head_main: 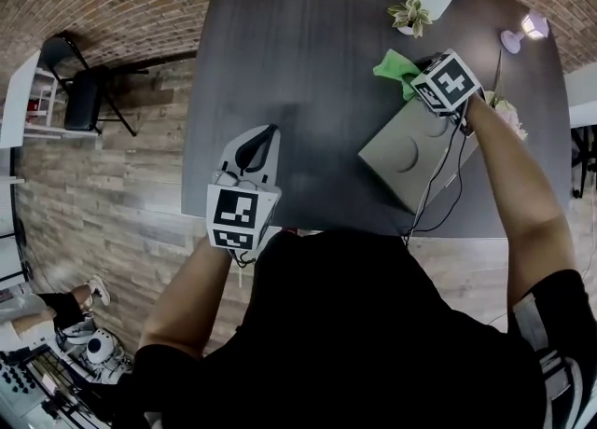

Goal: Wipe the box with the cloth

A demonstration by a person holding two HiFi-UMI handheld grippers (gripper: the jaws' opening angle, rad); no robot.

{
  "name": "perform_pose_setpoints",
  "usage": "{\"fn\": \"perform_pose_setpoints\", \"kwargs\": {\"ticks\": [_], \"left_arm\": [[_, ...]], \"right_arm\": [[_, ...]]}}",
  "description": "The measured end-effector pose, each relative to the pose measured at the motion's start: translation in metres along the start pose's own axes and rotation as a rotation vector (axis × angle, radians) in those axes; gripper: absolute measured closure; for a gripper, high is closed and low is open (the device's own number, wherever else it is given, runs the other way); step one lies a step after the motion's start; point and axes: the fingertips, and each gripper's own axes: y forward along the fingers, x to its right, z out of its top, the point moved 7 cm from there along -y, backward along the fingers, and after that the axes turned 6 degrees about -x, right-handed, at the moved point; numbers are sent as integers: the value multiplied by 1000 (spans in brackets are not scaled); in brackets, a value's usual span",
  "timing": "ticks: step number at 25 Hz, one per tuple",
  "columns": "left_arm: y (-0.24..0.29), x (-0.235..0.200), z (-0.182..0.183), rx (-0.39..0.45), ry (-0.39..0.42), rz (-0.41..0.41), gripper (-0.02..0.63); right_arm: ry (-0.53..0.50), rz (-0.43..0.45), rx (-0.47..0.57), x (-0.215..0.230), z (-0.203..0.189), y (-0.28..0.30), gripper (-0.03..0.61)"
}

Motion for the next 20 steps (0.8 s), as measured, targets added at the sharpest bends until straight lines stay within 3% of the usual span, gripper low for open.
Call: {"fn": "perform_pose_setpoints", "kwargs": {"ticks": [10, 20], "left_arm": [[-3, 18, 1, -45, 27, 33, 604], [19, 38, 16, -14, 81, -45, 604]], "right_arm": [[254, -12, 42, 67, -37, -9, 495], [373, 29, -2, 57, -109, -27, 495]]}}
